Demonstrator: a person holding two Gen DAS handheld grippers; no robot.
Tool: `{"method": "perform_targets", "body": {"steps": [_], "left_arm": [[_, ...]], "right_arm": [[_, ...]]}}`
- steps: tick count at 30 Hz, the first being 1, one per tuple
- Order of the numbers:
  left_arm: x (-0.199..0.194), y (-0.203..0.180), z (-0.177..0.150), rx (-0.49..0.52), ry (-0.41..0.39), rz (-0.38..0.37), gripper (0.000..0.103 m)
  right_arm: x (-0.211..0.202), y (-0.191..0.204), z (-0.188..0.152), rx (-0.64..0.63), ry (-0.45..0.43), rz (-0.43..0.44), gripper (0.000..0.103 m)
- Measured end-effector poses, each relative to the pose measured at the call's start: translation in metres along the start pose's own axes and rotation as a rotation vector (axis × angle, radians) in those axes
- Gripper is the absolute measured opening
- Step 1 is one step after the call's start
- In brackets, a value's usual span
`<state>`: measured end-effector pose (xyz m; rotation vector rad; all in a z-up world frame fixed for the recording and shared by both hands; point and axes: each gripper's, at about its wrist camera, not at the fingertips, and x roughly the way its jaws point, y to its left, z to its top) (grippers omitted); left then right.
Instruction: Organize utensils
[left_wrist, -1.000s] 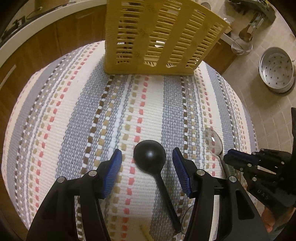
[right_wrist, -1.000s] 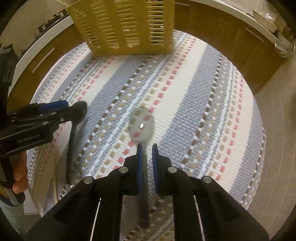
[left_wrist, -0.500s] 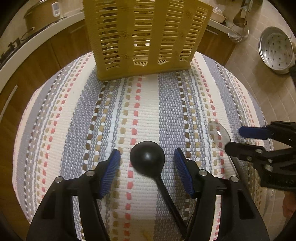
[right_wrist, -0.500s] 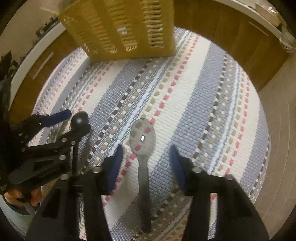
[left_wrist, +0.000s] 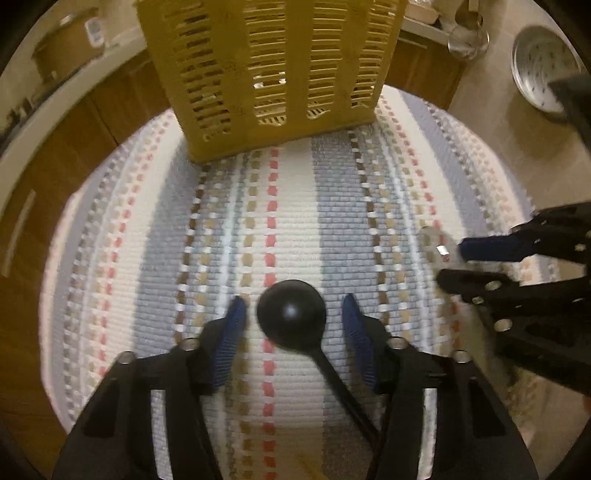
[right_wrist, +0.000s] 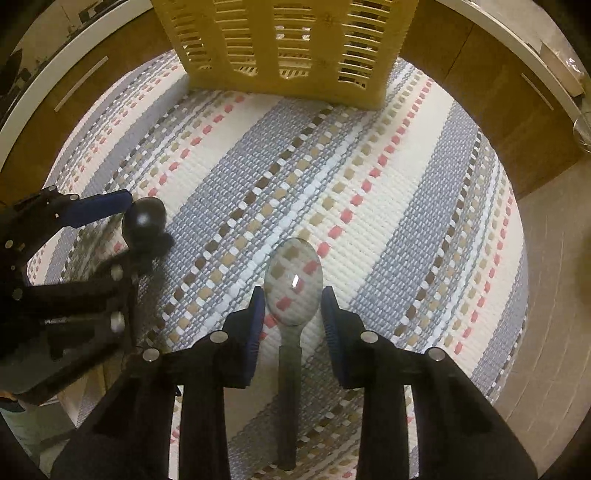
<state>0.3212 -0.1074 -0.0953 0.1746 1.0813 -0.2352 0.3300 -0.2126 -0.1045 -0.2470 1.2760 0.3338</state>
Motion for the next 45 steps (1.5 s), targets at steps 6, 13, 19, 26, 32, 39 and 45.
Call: {"method": "perform_targets", "body": {"steps": [6, 13, 19, 26, 32, 39, 45], "left_arm": [[-0.008, 0.003, -0.003, -0.061, -0.06, -0.111, 0.036], [-0.059, 0.013, -0.016, -0.1, -0.304, -0.141, 0.036], [-0.093, 0.009, -0.016, -0.078, -0.436, -0.079, 0.036], [-0.103, 0.024, -0.023, -0.069, -0.456, -0.074, 0.036], [-0.098, 0.029, -0.031, -0.075, -0.448, -0.074, 0.036], [-0.103, 0.032, -0.034, -0.062, -0.471, -0.053, 0.037], [-0.117, 0.036, -0.03, -0.056, -0.529, -0.029, 0.037]], "right_arm": [[-0.017, -0.017, -0.022, 0.027, -0.092, 0.088, 0.028], [-0.065, -0.046, -0.055, 0.042, -0.282, 0.19, 0.002], [-0.077, -0.051, -0.056, 0.044, -0.338, 0.182, 0.002], [-0.047, -0.018, -0.042, -0.009, -0.196, 0.244, 0.055], [-0.027, 0.011, -0.026, -0.052, -0.133, 0.182, 0.063], [-0.007, 0.028, -0.013, -0.053, -0.044, 0.073, 0.029], [-0.034, 0.024, -0.021, -0.057, -0.141, 0.12, 0.029]]}}
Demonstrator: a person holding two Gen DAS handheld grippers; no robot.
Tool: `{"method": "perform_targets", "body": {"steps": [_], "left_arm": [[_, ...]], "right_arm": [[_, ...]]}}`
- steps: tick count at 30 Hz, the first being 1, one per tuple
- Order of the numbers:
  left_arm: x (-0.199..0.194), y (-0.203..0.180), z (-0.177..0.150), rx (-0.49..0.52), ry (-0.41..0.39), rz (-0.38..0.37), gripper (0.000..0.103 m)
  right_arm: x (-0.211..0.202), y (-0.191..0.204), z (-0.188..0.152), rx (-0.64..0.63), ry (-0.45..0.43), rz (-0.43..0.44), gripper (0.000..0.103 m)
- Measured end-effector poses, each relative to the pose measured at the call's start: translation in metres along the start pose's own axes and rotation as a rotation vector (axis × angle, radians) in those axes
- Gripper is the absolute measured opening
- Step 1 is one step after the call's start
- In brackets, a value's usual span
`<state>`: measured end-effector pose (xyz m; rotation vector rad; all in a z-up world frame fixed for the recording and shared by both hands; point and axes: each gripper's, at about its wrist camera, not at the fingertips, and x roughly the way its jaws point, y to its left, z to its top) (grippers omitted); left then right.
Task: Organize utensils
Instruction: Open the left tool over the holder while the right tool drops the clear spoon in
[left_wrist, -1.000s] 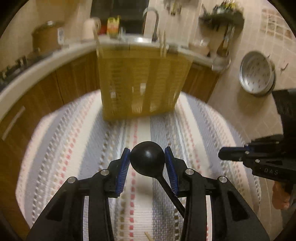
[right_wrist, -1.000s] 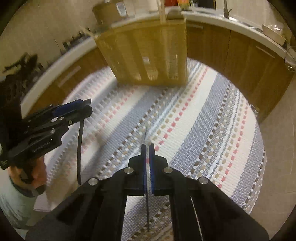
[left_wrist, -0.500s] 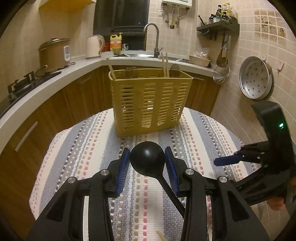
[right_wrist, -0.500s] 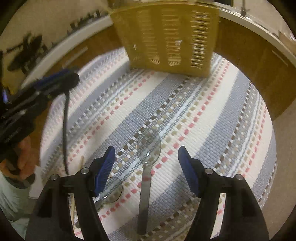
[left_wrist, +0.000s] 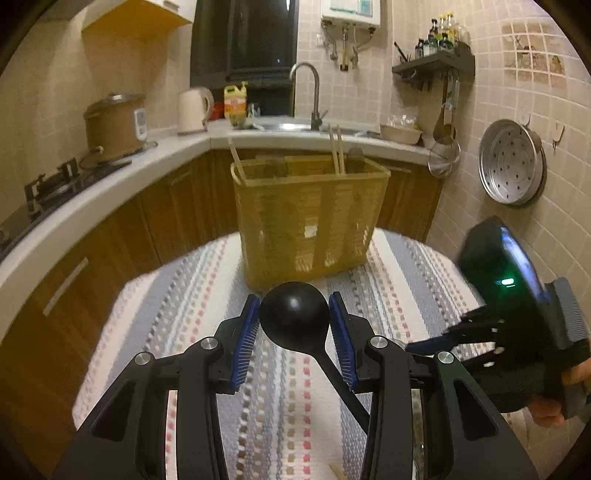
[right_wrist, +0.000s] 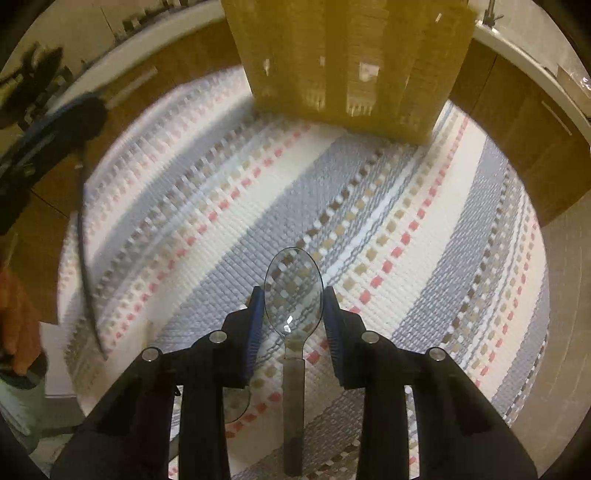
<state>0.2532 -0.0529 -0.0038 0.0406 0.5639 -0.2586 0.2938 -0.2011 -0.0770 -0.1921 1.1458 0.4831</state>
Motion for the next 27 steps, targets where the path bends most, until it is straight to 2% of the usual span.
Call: {"method": "perform_targets", "body": {"steps": [2, 7, 13, 16, 22, 25, 27], "left_arm": [[-0.006, 0.001, 0.01, 0.005, -0.034, 0.011, 0.037], [-0.031, 0.0, 0.042, 0.019, -0.178, 0.054, 0.037], [-0.049, 0.0, 0.092, 0.04, -0.365, 0.159, 0.037], [-0.047, 0.002, 0.115, 0.054, -0.437, 0.23, 0.037], [-0.028, 0.02, 0.158, 0.023, -0.544, 0.327, 0.037], [-0.01, 0.023, 0.17, 0.038, -0.557, 0.362, 0.037], [0.006, 0.022, 0.174, 0.061, -0.552, 0.375, 0.037]], "right_arm": [[-0.021, -0.003, 0.0, 0.002, -0.067, 0.02, 0.029], [-0.083, -0.014, 0.008, 0.033, -0.29, 0.086, 0.029], [-0.133, -0.03, 0.037, 0.099, -0.535, 0.12, 0.029], [-0.149, -0.036, 0.062, 0.122, -0.652, 0.079, 0.029], [-0.165, -0.045, 0.111, 0.144, -0.801, 0.018, 0.029], [-0.165, -0.049, 0.128, 0.137, -0.855, -0.003, 0.029], [-0.165, -0.05, 0.14, 0.128, -0.895, -0.047, 0.029]]}}
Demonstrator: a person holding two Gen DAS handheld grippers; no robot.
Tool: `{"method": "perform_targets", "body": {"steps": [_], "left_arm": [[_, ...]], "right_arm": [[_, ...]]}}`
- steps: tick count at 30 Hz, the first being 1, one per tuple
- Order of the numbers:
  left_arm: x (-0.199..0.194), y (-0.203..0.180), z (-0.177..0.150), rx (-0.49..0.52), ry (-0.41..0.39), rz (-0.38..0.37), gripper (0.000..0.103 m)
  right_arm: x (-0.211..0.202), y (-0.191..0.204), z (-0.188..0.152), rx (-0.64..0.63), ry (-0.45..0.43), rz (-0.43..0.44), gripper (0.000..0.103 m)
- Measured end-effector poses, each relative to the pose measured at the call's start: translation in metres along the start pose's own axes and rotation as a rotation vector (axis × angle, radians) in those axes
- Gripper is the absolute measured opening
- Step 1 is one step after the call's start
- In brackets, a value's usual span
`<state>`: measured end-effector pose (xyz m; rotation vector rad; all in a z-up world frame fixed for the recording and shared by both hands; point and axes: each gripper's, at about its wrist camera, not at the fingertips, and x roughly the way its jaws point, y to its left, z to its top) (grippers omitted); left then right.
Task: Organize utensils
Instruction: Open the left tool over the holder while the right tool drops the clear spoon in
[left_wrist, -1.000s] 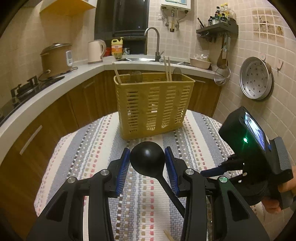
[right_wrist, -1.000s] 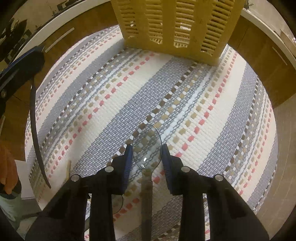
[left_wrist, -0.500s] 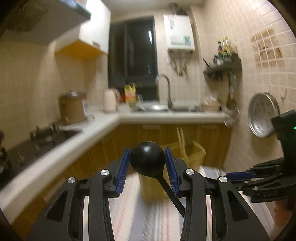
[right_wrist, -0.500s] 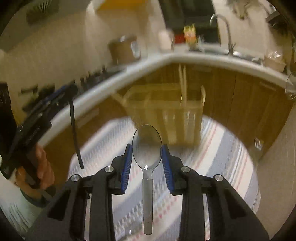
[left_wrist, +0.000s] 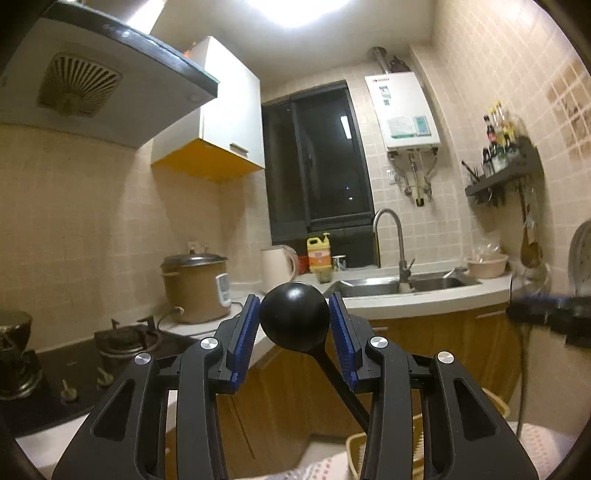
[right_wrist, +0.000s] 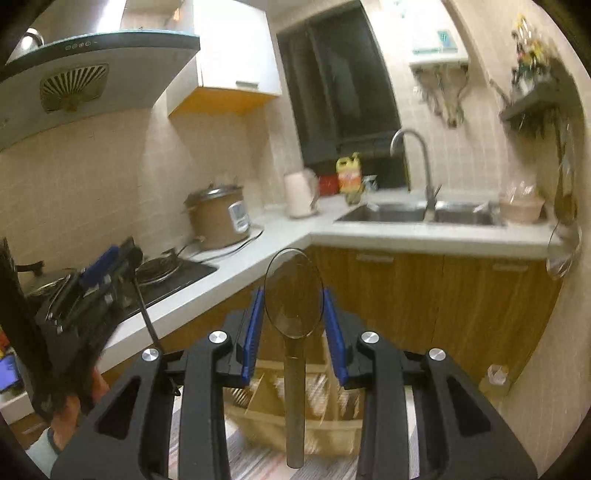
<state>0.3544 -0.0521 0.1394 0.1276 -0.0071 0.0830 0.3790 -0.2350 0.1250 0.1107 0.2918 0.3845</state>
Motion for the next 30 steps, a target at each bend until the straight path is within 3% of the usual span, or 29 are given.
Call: {"method": "perform_targets", "body": {"steps": [4, 12, 23, 26, 30], "left_arm": [[0.022, -0.01, -0.016, 0.026, 0.025, -0.016, 0.037], [0.052, -0.008, -0.052, 0.024, 0.074, -0.033, 0.037], [0.059, -0.012, -0.072, 0.049, 0.096, -0.039, 0.038], [0.05, -0.01, -0.07, 0.042, 0.098, -0.064, 0.05], [0.03, -0.003, -0.065, 0.035, 0.101, -0.082, 0.052]], "right_arm": [[0.012, -0.006, 0.001, -0.032, -0.079, -0.051, 0.029], [0.037, -0.022, -0.015, -0.043, -0.121, -0.08, 0.029], [0.054, -0.032, -0.043, -0.026, -0.09, -0.062, 0.03], [0.049, -0.037, -0.051, -0.004, -0.059, -0.035, 0.031], [0.037, -0.039, -0.059, 0.01, -0.003, -0.015, 0.032]]}}
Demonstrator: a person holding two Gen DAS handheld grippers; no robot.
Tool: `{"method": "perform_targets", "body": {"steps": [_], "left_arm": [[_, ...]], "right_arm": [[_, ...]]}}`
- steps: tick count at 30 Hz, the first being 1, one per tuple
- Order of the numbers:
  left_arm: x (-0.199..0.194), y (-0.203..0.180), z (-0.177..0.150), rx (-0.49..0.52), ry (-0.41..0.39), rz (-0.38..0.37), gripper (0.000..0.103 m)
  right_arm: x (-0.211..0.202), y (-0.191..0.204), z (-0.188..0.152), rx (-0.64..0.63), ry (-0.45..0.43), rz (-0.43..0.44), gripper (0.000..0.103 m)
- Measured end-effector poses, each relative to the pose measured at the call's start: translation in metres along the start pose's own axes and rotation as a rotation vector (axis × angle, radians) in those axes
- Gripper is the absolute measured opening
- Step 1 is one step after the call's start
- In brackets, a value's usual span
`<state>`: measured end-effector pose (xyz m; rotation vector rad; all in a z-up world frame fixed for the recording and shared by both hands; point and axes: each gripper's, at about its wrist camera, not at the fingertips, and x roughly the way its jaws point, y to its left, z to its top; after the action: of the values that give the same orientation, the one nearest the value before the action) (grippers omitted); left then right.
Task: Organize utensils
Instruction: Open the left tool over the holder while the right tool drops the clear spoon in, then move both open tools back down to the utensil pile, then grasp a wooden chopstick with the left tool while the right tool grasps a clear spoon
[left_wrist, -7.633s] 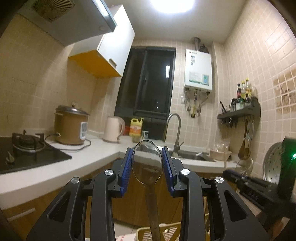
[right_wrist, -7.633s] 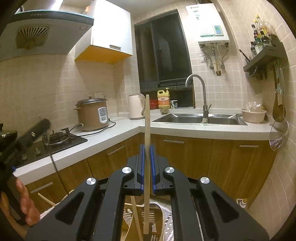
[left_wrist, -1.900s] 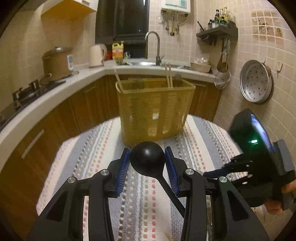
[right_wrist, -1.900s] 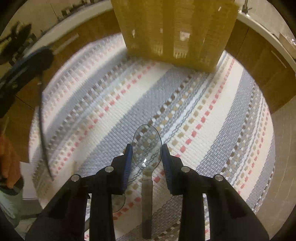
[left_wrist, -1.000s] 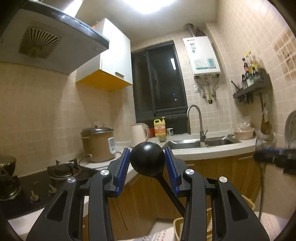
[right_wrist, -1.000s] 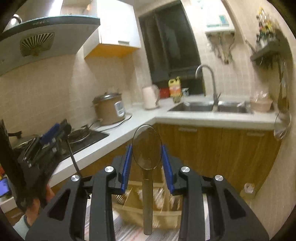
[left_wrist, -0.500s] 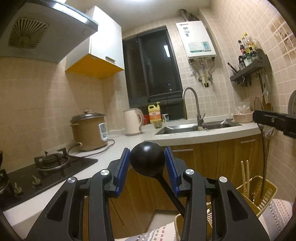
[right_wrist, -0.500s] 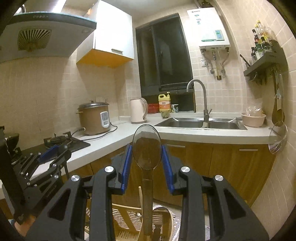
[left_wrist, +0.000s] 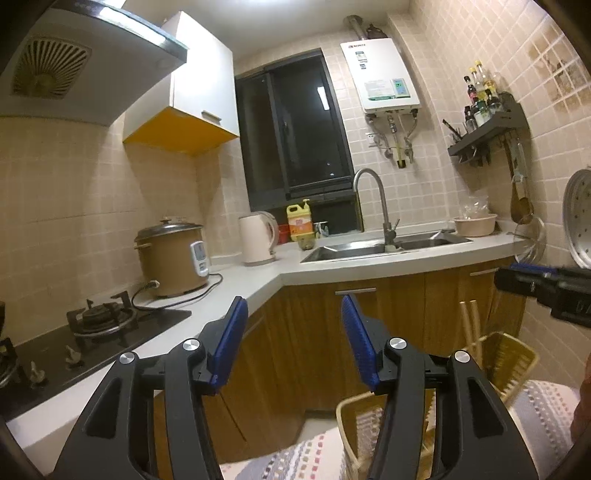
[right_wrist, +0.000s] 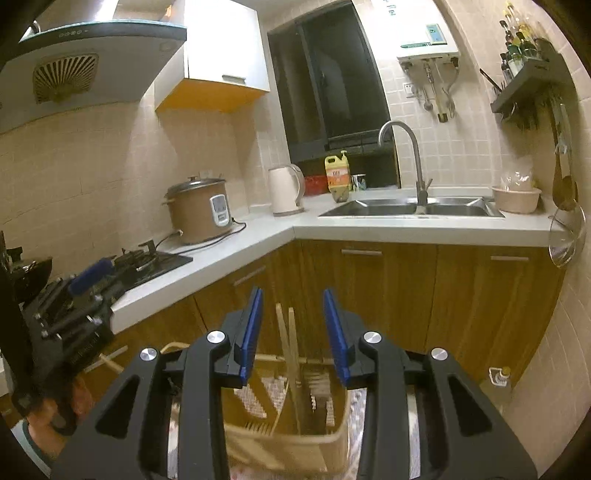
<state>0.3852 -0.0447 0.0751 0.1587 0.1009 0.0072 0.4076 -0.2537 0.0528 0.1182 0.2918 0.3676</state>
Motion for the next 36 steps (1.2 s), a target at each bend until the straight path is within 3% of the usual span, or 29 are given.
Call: {"method": "perform_targets", "body": {"steps": [2, 8, 15, 18, 22, 25, 30, 36], "left_arm": [[-0.013, 0.006, 0.003, -0.025, 0.008, -0.019, 0.052], [-0.065, 0.023, 0.016, -0.078, 0.072, -0.087, 0.053], [-0.118, 0.031, 0.008, -0.11, 0.25, -0.18, 0.053], [-0.131, 0.037, -0.017, -0.166, 0.366, -0.213, 0.052], [-0.141, 0.039, -0.076, -0.249, 0.575, -0.314, 0.052], [-0.151, 0.029, -0.126, -0.255, 0.711, -0.375, 0.052], [-0.172, 0.01, -0.192, -0.266, 0.892, -0.492, 0.05], [-0.194, -0.009, -0.204, -0.181, 0.873, -0.456, 0.05]], "right_arm": [[-0.011, 0.0, -0.002, 0.004, 0.024, 0.013, 0.05], [-0.057, 0.014, -0.001, -0.015, 0.083, -0.009, 0.051], [-0.094, 0.026, -0.019, 0.058, 0.35, -0.009, 0.051], [-0.101, 0.03, -0.052, 0.091, 0.523, -0.024, 0.051], [-0.108, 0.042, -0.121, 0.152, 0.758, 0.037, 0.051], [-0.112, 0.056, -0.163, 0.149, 0.86, 0.041, 0.051], [-0.121, 0.071, -0.204, 0.143, 0.919, 0.02, 0.051], [-0.129, 0.089, -0.223, 0.078, 0.893, -0.051, 0.051]]}}
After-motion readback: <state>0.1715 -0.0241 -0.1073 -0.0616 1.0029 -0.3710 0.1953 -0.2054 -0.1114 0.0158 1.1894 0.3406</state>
